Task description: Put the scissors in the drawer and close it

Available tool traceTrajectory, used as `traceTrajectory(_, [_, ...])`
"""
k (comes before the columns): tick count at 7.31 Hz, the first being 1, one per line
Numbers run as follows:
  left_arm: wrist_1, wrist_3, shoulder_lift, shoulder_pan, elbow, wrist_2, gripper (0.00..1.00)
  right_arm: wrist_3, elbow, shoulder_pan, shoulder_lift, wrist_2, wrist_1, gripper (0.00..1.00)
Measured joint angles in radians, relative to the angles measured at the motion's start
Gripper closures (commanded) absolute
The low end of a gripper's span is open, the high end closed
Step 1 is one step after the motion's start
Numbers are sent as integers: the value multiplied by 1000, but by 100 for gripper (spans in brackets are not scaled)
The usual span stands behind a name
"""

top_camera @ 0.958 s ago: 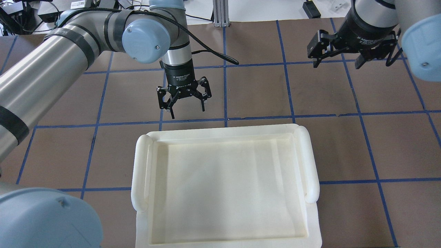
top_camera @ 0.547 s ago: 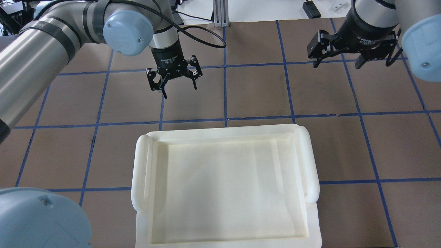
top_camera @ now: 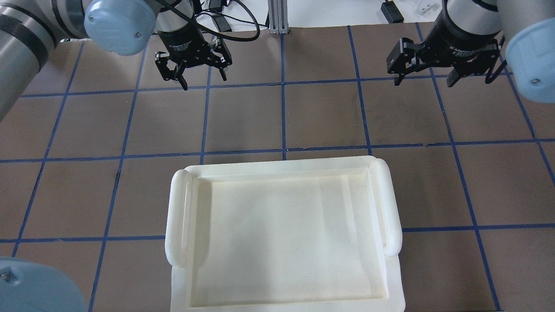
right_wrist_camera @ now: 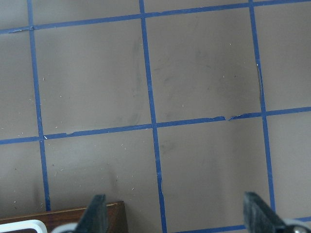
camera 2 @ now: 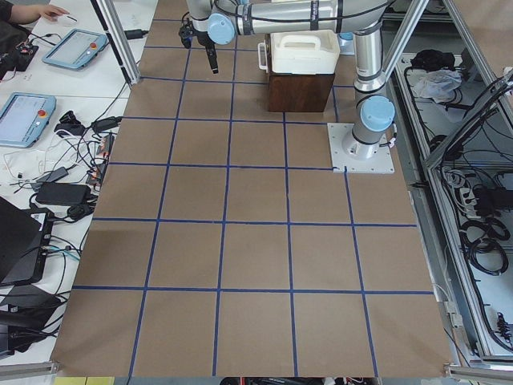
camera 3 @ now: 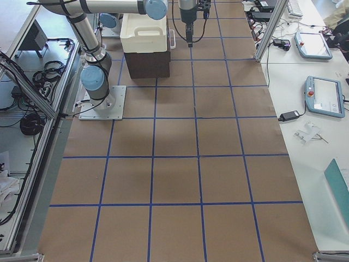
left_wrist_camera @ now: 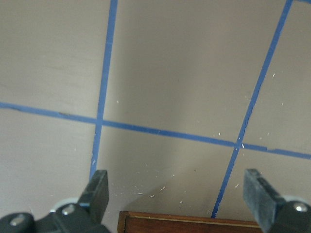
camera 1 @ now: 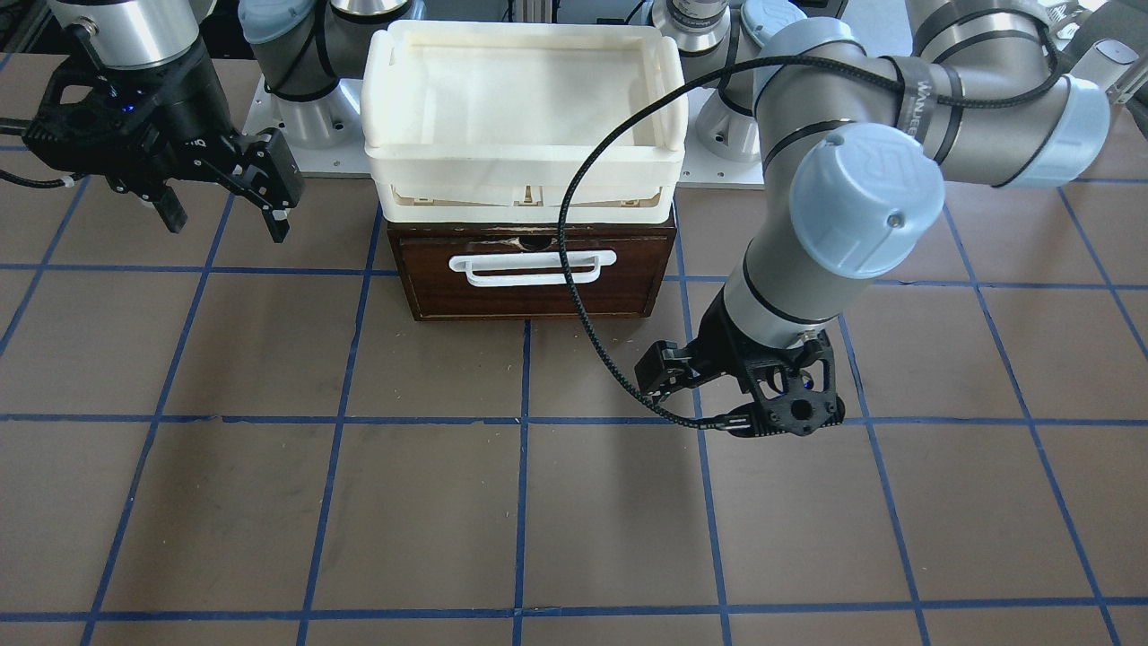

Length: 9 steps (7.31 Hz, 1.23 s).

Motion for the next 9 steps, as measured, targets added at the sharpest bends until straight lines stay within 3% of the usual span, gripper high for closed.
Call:
traceTrajectory(5, [-14,263,178,82,-15,98,0,1,0,0,0,0,2,0])
traceTrajectory(9, [-24,258,272,144,-128,44,0,0,0,0,0,0,3,0])
